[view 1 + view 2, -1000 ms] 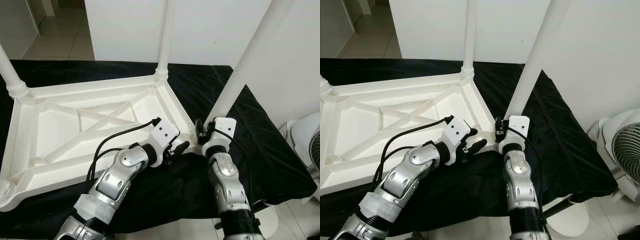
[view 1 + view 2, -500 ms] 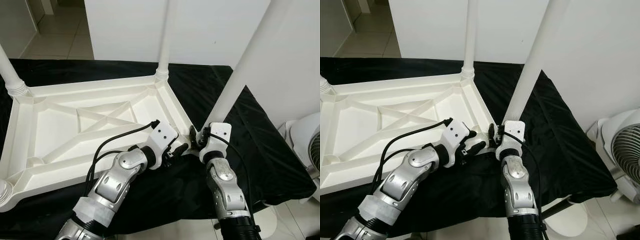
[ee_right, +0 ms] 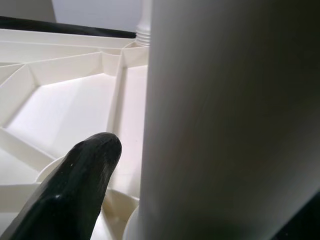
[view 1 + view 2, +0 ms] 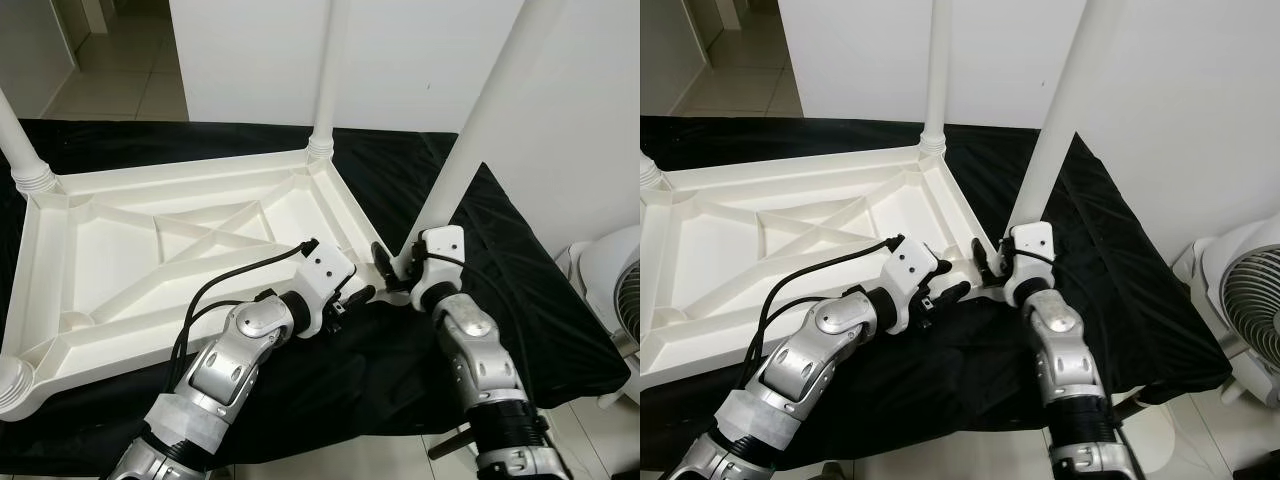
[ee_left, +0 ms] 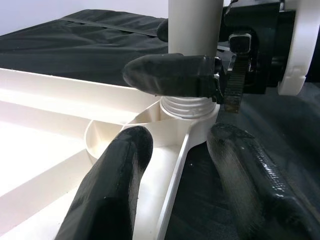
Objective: Building children table
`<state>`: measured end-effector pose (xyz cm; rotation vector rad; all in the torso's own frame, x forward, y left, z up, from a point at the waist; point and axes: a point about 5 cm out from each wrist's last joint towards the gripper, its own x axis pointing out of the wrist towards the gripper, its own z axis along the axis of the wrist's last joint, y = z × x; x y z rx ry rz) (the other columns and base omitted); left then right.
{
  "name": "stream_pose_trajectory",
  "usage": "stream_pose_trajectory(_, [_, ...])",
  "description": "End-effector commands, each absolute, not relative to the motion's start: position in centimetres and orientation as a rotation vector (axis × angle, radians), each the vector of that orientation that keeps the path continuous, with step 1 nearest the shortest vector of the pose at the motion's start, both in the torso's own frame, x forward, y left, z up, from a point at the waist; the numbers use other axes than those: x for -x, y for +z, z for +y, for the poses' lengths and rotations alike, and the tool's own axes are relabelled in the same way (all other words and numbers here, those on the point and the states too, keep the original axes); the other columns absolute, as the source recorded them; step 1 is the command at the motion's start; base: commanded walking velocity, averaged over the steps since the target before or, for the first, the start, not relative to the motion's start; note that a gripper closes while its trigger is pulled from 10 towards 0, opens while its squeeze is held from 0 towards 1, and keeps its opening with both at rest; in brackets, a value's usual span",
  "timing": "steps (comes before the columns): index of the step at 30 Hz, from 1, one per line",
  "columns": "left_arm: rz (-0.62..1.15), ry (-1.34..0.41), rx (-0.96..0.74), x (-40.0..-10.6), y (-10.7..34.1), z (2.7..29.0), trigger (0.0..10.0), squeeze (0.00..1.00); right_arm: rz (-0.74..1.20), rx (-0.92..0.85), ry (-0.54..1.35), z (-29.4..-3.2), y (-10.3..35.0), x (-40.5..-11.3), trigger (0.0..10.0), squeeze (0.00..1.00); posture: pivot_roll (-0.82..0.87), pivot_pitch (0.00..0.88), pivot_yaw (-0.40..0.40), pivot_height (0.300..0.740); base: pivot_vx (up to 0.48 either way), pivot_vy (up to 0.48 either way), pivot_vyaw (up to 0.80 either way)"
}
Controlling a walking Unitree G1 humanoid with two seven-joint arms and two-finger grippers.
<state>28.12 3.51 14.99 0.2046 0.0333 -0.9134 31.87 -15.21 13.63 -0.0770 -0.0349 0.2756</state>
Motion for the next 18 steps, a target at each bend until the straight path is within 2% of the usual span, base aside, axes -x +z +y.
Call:
stream_pose_trajectory(1, [0.027, -0.912, -0.207, -28.2, 15.3, 3.5, 10.0, 0.0, -0.034, 0.091, 0.328, -15.4, 13.6, -32.2, 10.0, 0.0, 0.11, 0.0, -0.064, 0.74, 0.0, 0.0, 0.0])
stream_pose_trajectory(2, [0.027, -0.912, -0.207, -28.2, 15.3, 3.5, 10.0, 0.0, -0.034, 0.091, 0.328, -15.4, 13.6, -32.2, 10.0, 0.0, 0.11, 0.0, -0.064, 0.74, 0.0, 0.0, 0.0])
stream_pose_trajectory(4, [0.025, -0.911, -0.209, -28.2, 15.4, 3.6, 10.0, 0.0, -0.007, 0.133, 0.467, -15.7, 13.2, -32.6, 10.0, 0.0, 0.12, 0.0, -0.061, 0.74, 0.0, 0.0, 0.0])
stream_pose_trajectory(7, [0.024, -0.913, -0.21, -28.2, 15.5, 3.7, 10.0, 0.0, 0.006, 0.149, 0.559, -15.8, 12.9, -32.7, 10.0, 0.0, 0.12, 0.0, -0.062, 0.74, 0.0, 0.0, 0.0])
stream_pose_trajectory(13, [0.022, -0.911, -0.21, -28.2, 15.6, 3.7, 10.0, 0.0, 0.01, 0.16, 0.656, -16.3, 12.7, -33.0, 10.0, 0.0, 0.13, 0.0, -0.06, 0.74, 0.0, 0.0, 0.0])
stream_pose_trajectory(14, [0.022, -0.912, -0.209, -28.2, 15.6, 3.7, 10.0, 0.0, 0.012, 0.155, 0.672, -16.4, 12.7, -33.1, 4.5, 0.0, 0.13, 0.0, -0.06, 0.74, 0.0, 0.0, 0.0])
stream_pose_trajectory(15, [0.021, -0.912, -0.21, -28.2, 15.7, 3.7, 10.0, 0.0, 0.015, 0.153, 0.688, -16.5, 12.7, -33.2, 0.0, 0.0, 0.13, 0.0, -0.061, 0.74, 0.0, 0.0, 0.0])
stream_pose_trajectory(18, [0.02, -0.913, -0.21, -28.3, 15.7, 3.7, 10.0, 0.0, 0.016, 0.162, 0.701, -16.7, 12.7, -33.3, 0.0, 0.0, 0.13, 0.0, -0.06, 0.74, 0.0, 0.0, 0.0])
